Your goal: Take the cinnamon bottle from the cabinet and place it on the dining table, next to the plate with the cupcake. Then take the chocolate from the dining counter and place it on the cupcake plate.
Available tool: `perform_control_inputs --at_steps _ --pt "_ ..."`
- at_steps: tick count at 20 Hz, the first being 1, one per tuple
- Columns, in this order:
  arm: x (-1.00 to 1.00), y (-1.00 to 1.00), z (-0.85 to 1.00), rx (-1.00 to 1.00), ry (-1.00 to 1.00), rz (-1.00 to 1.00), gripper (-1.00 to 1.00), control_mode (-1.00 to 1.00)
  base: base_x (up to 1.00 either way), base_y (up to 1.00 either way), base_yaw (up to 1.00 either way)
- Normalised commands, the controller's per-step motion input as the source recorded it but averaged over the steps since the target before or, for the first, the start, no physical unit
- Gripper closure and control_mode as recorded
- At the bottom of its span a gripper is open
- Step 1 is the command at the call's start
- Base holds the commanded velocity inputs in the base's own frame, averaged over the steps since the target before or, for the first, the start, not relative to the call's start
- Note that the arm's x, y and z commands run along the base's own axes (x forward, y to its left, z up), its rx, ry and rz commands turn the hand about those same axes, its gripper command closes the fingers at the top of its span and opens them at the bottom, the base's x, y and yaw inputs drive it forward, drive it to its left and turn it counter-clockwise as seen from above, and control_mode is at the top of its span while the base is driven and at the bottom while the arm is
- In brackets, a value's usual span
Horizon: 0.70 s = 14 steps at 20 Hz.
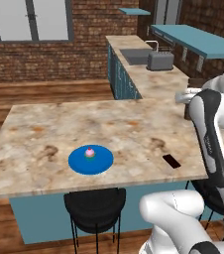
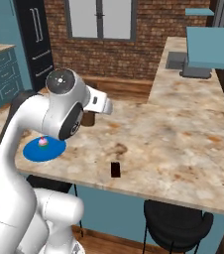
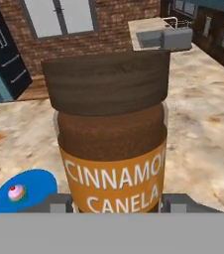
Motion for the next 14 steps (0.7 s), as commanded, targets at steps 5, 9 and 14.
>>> perform_control_inputs --at_steps 5,9,14 --pt "0.93 0.39 -1.0 0.0 0.0 0.51 1.0 -1.0 0.0 0.0 0.0" --pt "0.7 0.31 -0.85 0.0 0.0 0.46 1.0 -1.0 0.0 0.0 0.0" --pt "0.52 0.34 -0.45 0.0 0.0 0.3 1.0 -1.0 0.0 0.0 0.0"
